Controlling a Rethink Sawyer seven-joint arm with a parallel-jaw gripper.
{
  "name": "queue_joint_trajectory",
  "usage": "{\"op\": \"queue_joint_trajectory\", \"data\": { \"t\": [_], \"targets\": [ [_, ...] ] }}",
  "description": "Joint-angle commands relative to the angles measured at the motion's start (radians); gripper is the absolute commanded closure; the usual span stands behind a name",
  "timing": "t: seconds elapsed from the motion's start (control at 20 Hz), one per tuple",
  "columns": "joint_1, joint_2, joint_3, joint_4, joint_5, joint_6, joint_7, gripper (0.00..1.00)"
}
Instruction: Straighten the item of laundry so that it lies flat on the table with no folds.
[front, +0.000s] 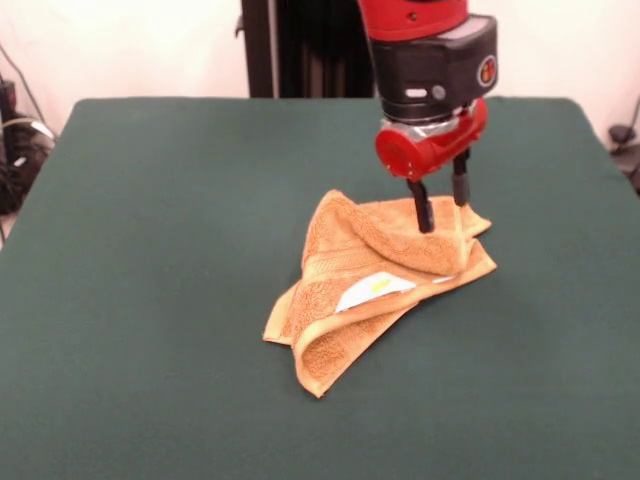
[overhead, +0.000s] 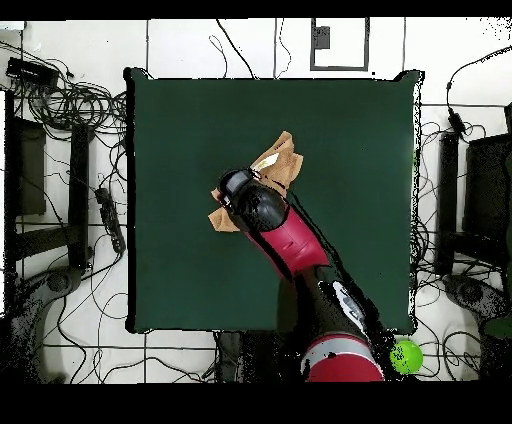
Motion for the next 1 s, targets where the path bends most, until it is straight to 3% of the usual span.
{"op": "queue_joint_trajectory", "data": {
  "t": [0.05, 0.5, 1.0],
  "targets": [
    [0.083, 0.086, -0.068, -0.004, -0.051, 0.091, 0.081, 0.0],
    [0.055, 0.122, -0.058, 0.021, -0.071, 0.067, 0.059, 0.0],
    [-0.009, 0.166, 0.016, 0.067, -0.091, -0.08, 0.047, 0.0]
  ]
}}
